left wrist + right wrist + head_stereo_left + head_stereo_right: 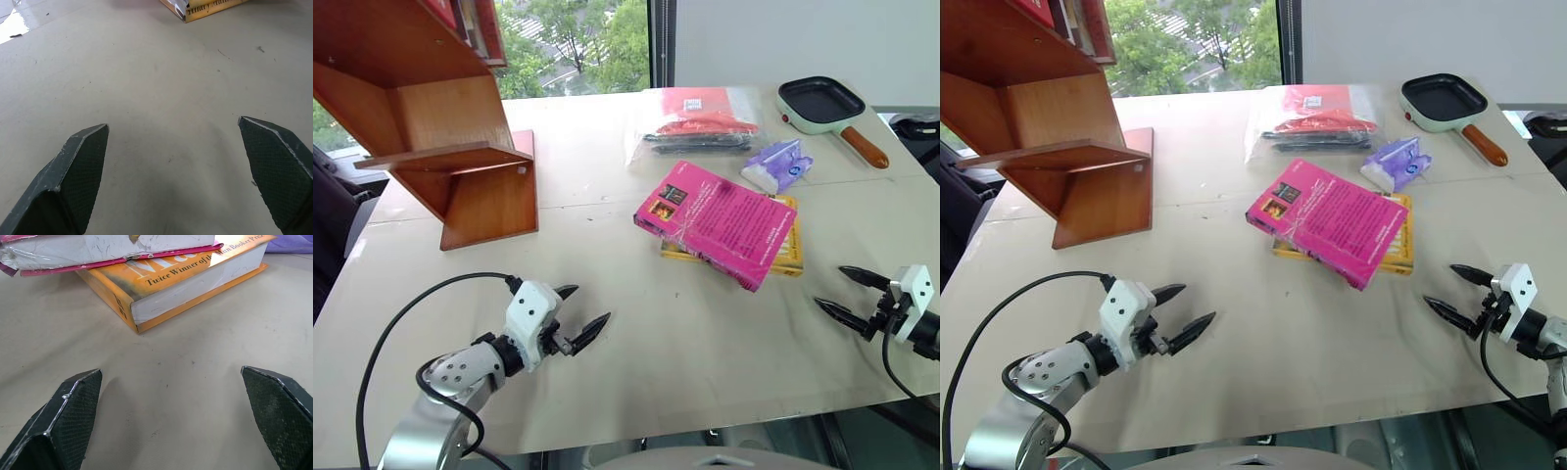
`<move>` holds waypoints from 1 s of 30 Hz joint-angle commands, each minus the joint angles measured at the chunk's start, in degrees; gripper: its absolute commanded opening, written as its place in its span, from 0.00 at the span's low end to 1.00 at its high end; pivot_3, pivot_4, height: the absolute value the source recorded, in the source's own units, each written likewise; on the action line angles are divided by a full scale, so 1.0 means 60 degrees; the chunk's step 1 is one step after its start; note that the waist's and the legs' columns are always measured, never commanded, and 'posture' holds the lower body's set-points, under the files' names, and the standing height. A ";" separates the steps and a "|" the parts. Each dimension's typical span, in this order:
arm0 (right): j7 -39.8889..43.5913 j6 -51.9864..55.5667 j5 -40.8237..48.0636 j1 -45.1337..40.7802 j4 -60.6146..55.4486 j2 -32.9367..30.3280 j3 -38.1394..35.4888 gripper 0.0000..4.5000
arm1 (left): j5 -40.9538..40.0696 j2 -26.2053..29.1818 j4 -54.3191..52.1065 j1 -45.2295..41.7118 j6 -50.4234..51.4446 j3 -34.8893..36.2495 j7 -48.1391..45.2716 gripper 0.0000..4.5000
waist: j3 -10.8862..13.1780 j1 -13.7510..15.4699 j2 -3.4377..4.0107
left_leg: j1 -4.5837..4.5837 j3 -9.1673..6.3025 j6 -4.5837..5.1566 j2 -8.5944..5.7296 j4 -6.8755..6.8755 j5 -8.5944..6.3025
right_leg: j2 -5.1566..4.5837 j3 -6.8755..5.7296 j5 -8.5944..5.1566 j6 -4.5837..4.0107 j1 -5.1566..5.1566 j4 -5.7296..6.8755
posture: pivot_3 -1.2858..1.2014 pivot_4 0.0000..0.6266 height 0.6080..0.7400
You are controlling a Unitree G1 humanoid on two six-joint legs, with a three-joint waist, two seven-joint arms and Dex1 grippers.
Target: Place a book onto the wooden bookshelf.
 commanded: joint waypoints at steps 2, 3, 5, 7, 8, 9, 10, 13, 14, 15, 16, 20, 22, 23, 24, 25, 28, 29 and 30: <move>0.0142 0.0054 0.0114 -0.0190 -0.0127 -0.0368 -0.0320 1.00 | -0.0144 -0.0056 -0.0147 -0.0063 -0.0083 -0.0015 -0.0086 0.97 | 0.0001 0.0002 0.0001 | 0.0000 0.0001 0.0000 0.0000 0.0001 0.0000 | 0.0000 0.0000 0.0000 0.0000 0.0000 0.0000 | 0.52 0.24 1.00; 0.0152 0.0079 0.0124 -0.0230 -0.0132 -0.0407 -0.0340 1.00 | -0.0151 -0.0044 -0.0092 -0.0047 -0.0122 -0.0004 -0.0169 0.97 | 0.0001 0.0001 0.0002 | 0.0000 0.0004 0.0000 0.0000 0.0001 0.0000 | 0.0000 -0.0002 0.0000 0.0000 0.0000 0.0000 | 0.52 0.24 1.00; 0.0134 -0.0077 0.0024 -0.0279 0.0013 -0.0432 -0.0314 1.00 | 0.0007 -0.0038 0.0148 -0.0018 -0.0316 -0.0057 -0.0269 0.97 | 0.0001 -0.0003 0.0001 | 0.0001 0.0010 0.0000 -0.0001 0.0004 0.0000 | 0.0000 -0.0001 0.0001 0.0000 0.0000 0.0000 | 0.52 0.24 1.00; 0.0052 -0.0240 -0.0068 -0.0312 0.0178 -0.0424 -0.0296 1.00 | 0.0258 -0.0030 0.0422 -0.0107 -0.0521 -0.0187 -0.0315 0.97 | 0.0000 0.0002 0.0001 | 0.0003 0.0008 0.0000 0.0000 0.0004 0.0000 | 0.0001 -0.0002 0.0000 0.0000 0.0001 0.0001 | 0.52 0.24 1.00; -0.0005 -0.0210 -0.0046 -0.0335 0.0181 -0.0413 -0.0315 1.00 | 0.0219 -0.0067 0.0460 -0.0227 -0.0474 -0.0195 -0.0289 0.97 | 0.0000 0.0002 0.0001 | 0.0004 0.0008 0.0000 0.0000 0.0003 0.0000 | 0.0002 -0.0002 0.0000 -0.0001 0.0001 0.0002 | 0.52 0.24 1.00; -0.0041 -0.0178 -0.0024 -0.0356 0.0173 -0.0401 -0.0322 1.00 | 0.0167 -0.0096 0.0485 -0.0317 -0.0436 -0.0189 -0.0273 0.97 | 0.0001 0.0012 0.0001 | 0.0004 0.0008 0.0000 0.0000 0.0003 0.0000 | 0.0003 -0.0002 0.0000 0.0000 0.0002 0.0003 | 0.52 0.24 1.00; -0.0078 -0.0091 0.0013 -0.0407 0.0092 -0.0400 -0.0313 1.00 | 0.0018 -0.0087 0.0451 -0.0433 -0.0332 -0.0151 -0.0308 0.97 | 0.0001 0.0013 0.0001 | 0.0001 0.0005 0.0000 0.0000 0.0004 0.0000 | 0.0003 -0.0004 0.0001 -0.0001 0.0001 0.0003 | 0.52 0.24 1.00; 0.0047 -0.0002 -0.0056 -0.0395 -0.0032 -0.0488 -0.0166 1.00 | 0.0028 0.0141 0.0526 -0.0282 -0.0510 -0.0076 -0.0639 0.97 | 0.0000 0.0001 0.0001 | 0.0003 0.0012 0.0000 0.0000 0.0010 0.0000 | 0.0001 -0.0001 0.0002 0.0000 0.0002 0.0005 | 0.52 0.24 1.00; 0.0050 -0.0011 -0.0128 -0.0350 -0.0031 -0.0510 -0.0131 1.00 | 0.0056 0.0162 0.0569 -0.0241 -0.0563 -0.0065 -0.0690 0.97 | 0.0000 -0.0010 0.0001 | 0.0005 0.0014 0.0000 -0.0001 0.0010 0.0000 | 0.0001 0.0001 0.0002 -0.0001 0.0002 0.0005 | 0.52 0.24 1.00; 0.0020 0.0017 -0.0145 -0.0292 -0.0069 -0.0507 -0.0138 1.00 | 0.0056 0.0170 0.0577 -0.0209 -0.0578 -0.0038 -0.0715 0.97 | 0.0000 -0.0012 0.0001 | 0.0005 0.0015 0.0000 0.0000 0.0010 0.0000 | 0.0002 0.0003 0.0002 -0.0001 0.0002 0.0005 | 0.52 0.24 1.00; -0.0038 0.0067 -0.0126 -0.0230 -0.0149 -0.0485 -0.0172 1.00 | 0.0044 0.0180 0.0552 -0.0172 -0.0577 -0.0009 -0.0730 0.97 | 0.0000 -0.0007 0.0002 | 0.0005 0.0014 0.0000 0.0000 0.0009 0.0000 | 0.0002 0.0003 0.0002 -0.0002 0.0001 0.0005 | 0.52 0.24 1.00; -0.0159 0.0254 -0.0094 -0.0198 -0.0362 -0.0466 -0.0213 1.00 | -0.0030 0.0231 0.0391 -0.0133 -0.0458 0.0069 -0.0747 0.97 | 0.0000 -0.0001 0.0002 | 0.0002 0.0013 0.0000 0.0000 0.0009 0.0000 | -0.0002 0.0007 0.0002 -0.0003 0.0000 0.0005 | 0.52 0.24 1.00; -0.0193 0.0252 -0.0142 -0.0194 -0.0348 -0.0478 -0.0216 1.00 | -0.0004 0.0247 0.0400 -0.0119 -0.0471 0.0067 -0.0732 0.97 | 0.0000 0.0000 0.0002 | 0.0004 0.0013 0.0000 0.0000 0.0010 0.0000 | -0.0002 0.0006 0.0002 -0.0002 0.0002 0.0005 | 0.52 0.24 1.00; -0.0218 0.0260 -0.0146 -0.0193 -0.0346 -0.0484 -0.0236 1.00 | 0.0016 0.0250 0.0398 -0.0105 -0.0483 0.0075 -0.0710 0.97 | 0.0000 0.0000 0.0001 | 0.0005 0.0013 0.0000 0.0000 0.0011 0.0000 | -0.0001 0.0005 0.0002 -0.0002 0.0002 0.0007 | 0.52 0.24 1.00; -0.0257 0.0296 -0.0139 -0.0204 -0.0361 -0.0495 -0.0267 1.00 | 0.0024 0.0256 0.0391 -0.0104 -0.0482 0.0081 -0.0696 0.97 | 0.0000 0.0000 0.0002 | 0.0005 0.0013 0.0001 0.0000 0.0011 0.0000 | -0.0001 0.0004 0.0003 -0.0002 0.0002 0.0008 | 0.52 0.24 1.00; -0.0332 0.0378 -0.0112 -0.0216 -0.0428 -0.0509 -0.0315 1.00 | 0.0032 0.0274 0.0373 -0.0085 -0.0494 0.0102 -0.0698 0.97 | 0.0000 0.0000 0.0002 | 0.0006 0.0013 0.0001 0.0000 0.0011 0.0000 | 0.0000 0.0004 0.0003 -0.0002 0.0002 0.0009 | 0.52 0.24 1.00; -0.1119 0.0814 -0.0371 -0.0524 -0.0552 -0.0691 -0.0399 1.00 | 0.0182 0.0555 0.0319 -0.0104 -0.0700 0.0168 -0.0900 0.97 | 0.0000 -0.0013 0.0002 | 0.0006 0.0013 0.0001 0.0000 0.0011 0.0000 | 0.0002 0.0005 0.0003 -0.0002 0.0001 0.0011 | 0.52 0.24 1.00; -0.1449 0.1020 -0.0565 -0.0721 -0.0536 -0.0841 -0.0375 1.00 | 0.0119 0.0721 0.0290 -0.0119 -0.0746 0.0266 -0.1071 0.97 | 0.0000 -0.0017 0.0003 | 0.0007 0.0015 0.0000 0.0000 0.0011 0.0000 | 0.0002 0.0007 0.0003 -0.0003 0.0000 0.0011 | 0.52 0.24 1.00; -0.1834 0.1276 -0.0777 -0.1045 -0.0477 -0.1004 -0.0341 1.00 | -0.0147 0.0866 0.0250 -0.0243 -0.0694 0.0472 -0.1256 0.97 | 0.0002 -0.0022 0.0006 | 0.0008 0.0022 0.0000 0.0000 0.0012 0.0000 | 0.0001 0.0009 0.0004 -0.0003 0.0000 0.0013 | 0.52 0.24 1.00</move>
